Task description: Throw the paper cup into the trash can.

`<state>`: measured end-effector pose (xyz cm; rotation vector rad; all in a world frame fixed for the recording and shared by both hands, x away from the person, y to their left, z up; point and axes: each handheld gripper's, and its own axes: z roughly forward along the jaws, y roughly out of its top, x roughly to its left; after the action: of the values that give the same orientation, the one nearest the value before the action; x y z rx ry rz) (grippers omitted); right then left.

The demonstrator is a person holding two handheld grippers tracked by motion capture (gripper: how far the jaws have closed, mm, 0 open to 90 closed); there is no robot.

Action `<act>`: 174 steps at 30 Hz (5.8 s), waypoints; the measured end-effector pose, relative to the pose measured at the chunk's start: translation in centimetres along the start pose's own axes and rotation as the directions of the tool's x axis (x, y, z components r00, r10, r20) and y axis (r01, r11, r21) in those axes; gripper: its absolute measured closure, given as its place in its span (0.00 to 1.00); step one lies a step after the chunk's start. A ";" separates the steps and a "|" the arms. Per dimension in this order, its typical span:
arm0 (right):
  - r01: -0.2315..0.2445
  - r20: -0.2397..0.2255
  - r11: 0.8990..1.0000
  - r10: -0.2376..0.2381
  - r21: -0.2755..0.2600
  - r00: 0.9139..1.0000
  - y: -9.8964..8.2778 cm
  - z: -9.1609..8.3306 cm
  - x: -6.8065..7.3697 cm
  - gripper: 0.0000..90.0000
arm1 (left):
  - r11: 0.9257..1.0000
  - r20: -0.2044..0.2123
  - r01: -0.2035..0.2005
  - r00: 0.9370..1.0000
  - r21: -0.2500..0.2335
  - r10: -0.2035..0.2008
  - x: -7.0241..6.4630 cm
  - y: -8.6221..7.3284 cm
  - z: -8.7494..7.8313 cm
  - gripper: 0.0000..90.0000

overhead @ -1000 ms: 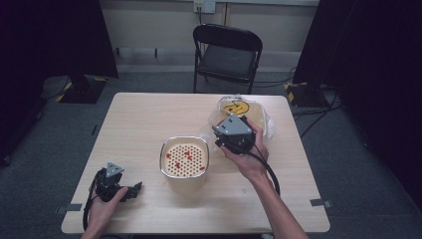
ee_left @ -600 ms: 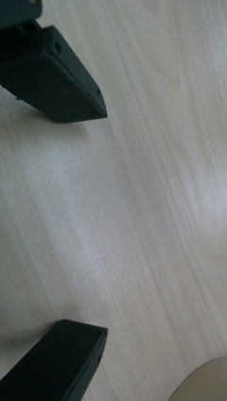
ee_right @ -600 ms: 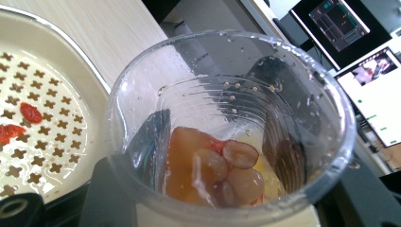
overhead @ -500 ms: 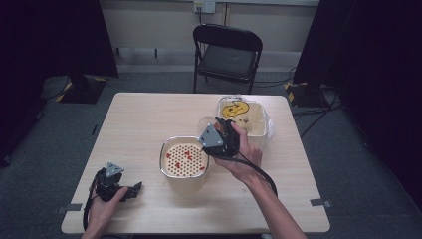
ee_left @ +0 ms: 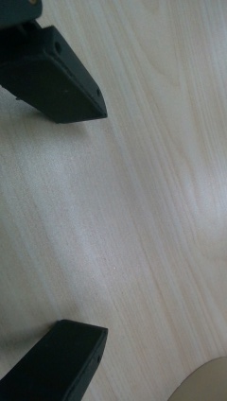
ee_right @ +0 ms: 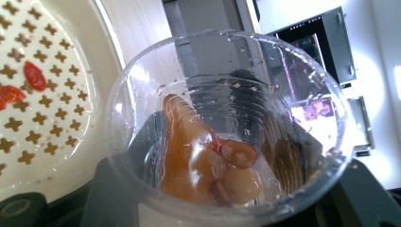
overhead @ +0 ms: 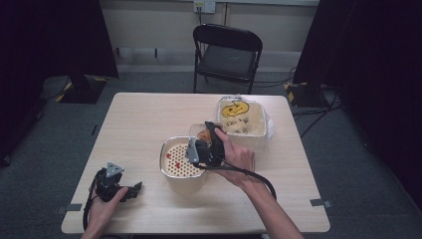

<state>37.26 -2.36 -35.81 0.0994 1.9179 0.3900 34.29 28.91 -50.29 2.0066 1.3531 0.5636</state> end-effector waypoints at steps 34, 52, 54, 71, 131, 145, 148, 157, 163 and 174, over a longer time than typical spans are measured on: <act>0.438 0.180 0.891 -0.454 0.122 0.873 1.4 0.3 2.1 0.51 | 1.000 0.000 0.000 1.000 0.000 0.000 0.0 0.0 0.0 0.00; 0.556 0.224 0.811 -0.585 0.183 0.780 1.6 0.2 2.3 0.52 | 1.000 0.000 0.000 1.000 0.000 0.000 0.0 0.0 0.0 0.00; 0.567 0.230 0.802 -0.597 0.189 0.768 1.7 0.3 2.4 0.52 | 1.000 0.000 0.000 1.000 0.000 0.000 0.0 0.0 0.0 0.00; 0.775 0.297 0.558 -0.825 0.295 0.481 1.6 0.0 4.3 0.54 | 1.000 0.000 0.000 1.000 0.000 0.000 0.0 0.0 0.0 0.00; -0.855 -0.365 0.485 0.774 -0.185 0.518 -5.8 -2.0 -4.6 0.55 | 1.000 0.000 0.000 1.000 0.000 0.000 0.0 0.0 0.0 0.00; -0.881 -0.332 0.469 0.822 -0.065 0.462 -12.4 -5.8 -1.3 0.54 | 1.000 -0.001 0.001 1.000 0.000 -0.001 0.0 0.0 0.0 0.00; -0.886 -0.331 0.461 0.830 -0.046 0.449 -13.4 -6.1 -0.5 0.54 | 1.000 -0.002 -0.004 1.000 0.000 0.004 0.0 0.0 0.0 0.00; -0.891 -0.323 0.454 0.844 0.006 0.428 -15.0 -5.8 1.3 0.54 | 1.000 -0.006 -0.004 1.000 0.002 0.004 0.0 0.0 0.0 0.00; -0.914 -0.347 0.403 0.851 -0.047 0.394 -14.0 -5.5 -3.5 0.54 | 1.000 -0.004 0.008 1.000 -0.002 -0.008 -0.1 0.1 0.1 0.00; -0.913 -0.309 0.407 0.867 -0.015 0.392 -13.2 0.9 -8.5 0.53 | 1.000 -0.004 0.007 1.000 -0.002 -0.007 -0.1 0.1 0.1 0.00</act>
<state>42.77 -16.73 -32.65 1.0734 1.9022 1.3873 34.36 28.80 -50.31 1.9994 1.3610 0.5666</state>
